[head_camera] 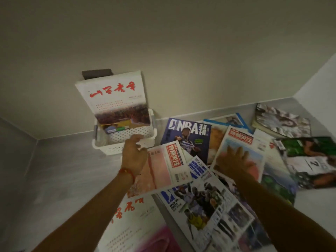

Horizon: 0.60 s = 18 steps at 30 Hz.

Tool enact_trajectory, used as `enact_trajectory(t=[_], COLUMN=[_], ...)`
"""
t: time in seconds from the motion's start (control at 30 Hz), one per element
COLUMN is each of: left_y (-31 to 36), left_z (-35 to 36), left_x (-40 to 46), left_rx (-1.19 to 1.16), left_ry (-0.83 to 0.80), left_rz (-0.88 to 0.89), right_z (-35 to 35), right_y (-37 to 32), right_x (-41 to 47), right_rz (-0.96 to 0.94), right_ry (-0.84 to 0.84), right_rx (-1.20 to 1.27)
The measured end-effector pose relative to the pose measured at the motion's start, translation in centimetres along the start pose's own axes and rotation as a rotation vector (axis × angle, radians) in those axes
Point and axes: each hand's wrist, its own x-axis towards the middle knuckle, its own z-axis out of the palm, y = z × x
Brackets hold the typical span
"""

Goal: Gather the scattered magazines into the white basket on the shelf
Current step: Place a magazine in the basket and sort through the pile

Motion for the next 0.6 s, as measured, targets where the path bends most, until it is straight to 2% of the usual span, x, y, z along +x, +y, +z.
enact_trajectory(t=[0.1,0.23,0.27,0.33,0.43,0.6], left_y=[0.4,1.7,1.9,2.2,1.7,0.4], left_z=[5.1,10.1,11.0,12.7,14.3,14.7], left_x=[-4.7,-7.8,-8.1,-8.6,-8.8,-9.0], left_rx=[0.094,0.15,0.179,0.273,0.451,0.644], left_ry=[-0.241,-0.571,-0.64,-0.753,-0.871,-0.923], left_rz=[-0.027,0.013,0.036,0.074,0.086,0.116], right_z=[0.7,0.8,0.6,-0.2,-1.2,-1.9], right_y=[2.9,3.0,3.2,3.8,4.9,6.2], right_x=[-1.4,-3.2,-3.1,-2.8,-2.1,-0.4], right_rz=[-0.017,-0.054,-0.018,0.184,0.472,0.56], right_ry=[-0.069,0.022,0.055,0.089,0.096,0.231], right_rx=[-0.026,-0.001,0.016,0.089,0.31,0.58])
